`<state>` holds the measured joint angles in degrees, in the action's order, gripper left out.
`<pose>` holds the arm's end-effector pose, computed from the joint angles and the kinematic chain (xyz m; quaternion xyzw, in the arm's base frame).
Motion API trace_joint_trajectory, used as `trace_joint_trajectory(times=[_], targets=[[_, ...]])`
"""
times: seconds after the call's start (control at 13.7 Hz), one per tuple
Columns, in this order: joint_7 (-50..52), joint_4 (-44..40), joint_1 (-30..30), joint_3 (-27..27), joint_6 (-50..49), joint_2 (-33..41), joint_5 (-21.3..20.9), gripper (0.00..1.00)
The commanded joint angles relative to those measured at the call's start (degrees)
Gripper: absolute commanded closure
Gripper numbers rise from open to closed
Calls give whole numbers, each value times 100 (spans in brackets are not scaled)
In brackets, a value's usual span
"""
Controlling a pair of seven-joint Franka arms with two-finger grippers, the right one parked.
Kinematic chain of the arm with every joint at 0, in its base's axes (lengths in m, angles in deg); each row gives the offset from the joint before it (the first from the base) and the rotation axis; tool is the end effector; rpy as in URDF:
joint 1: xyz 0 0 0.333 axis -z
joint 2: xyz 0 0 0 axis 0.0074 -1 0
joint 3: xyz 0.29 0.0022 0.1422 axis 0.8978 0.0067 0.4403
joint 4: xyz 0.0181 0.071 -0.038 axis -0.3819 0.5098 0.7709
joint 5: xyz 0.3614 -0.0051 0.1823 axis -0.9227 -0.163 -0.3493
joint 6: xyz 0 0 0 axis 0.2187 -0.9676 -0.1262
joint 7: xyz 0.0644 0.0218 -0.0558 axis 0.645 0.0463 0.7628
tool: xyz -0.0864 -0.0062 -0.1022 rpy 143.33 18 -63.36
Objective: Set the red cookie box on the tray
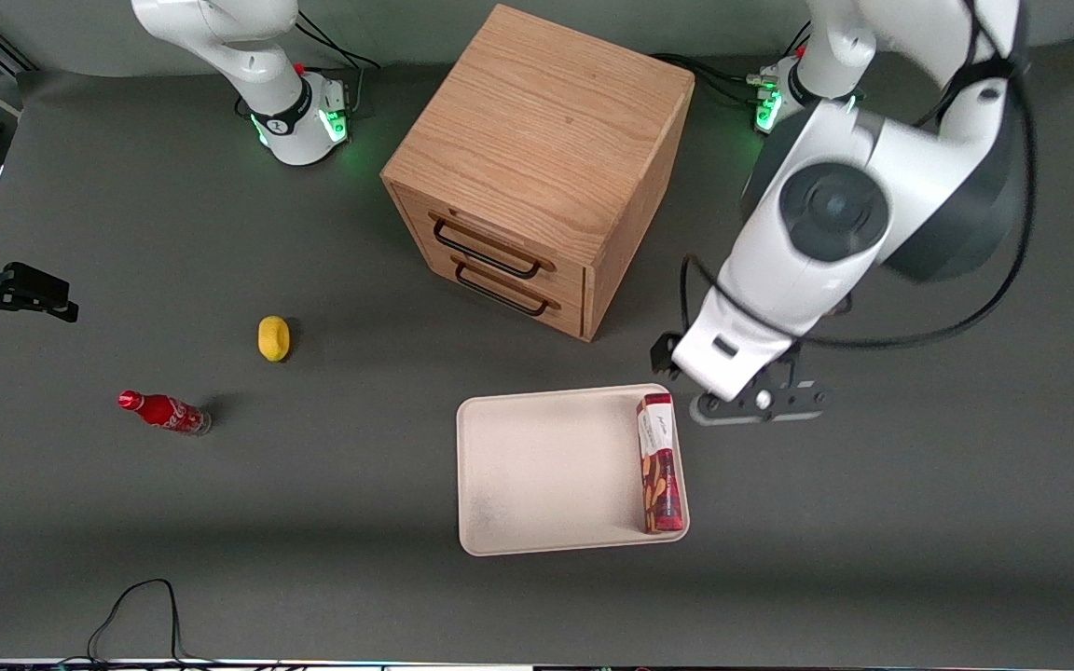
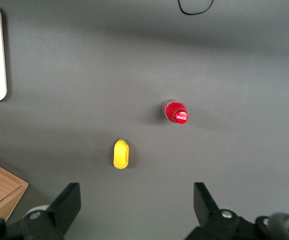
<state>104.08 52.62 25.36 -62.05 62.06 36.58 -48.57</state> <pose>0.6322 -0.3216 0.5303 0.9994 0.0337 0.0086 0.0086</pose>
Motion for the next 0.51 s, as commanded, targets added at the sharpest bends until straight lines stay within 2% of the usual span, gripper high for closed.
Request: trace_joint_trajectory(times=[0.0,0.29,0.44], targets=[[63,264,21,69,-397,523,-19,0],[-454,658,-514,122,-557,962,-45,0],[-1016,1246,-935,113,-417,1313,-36,0]])
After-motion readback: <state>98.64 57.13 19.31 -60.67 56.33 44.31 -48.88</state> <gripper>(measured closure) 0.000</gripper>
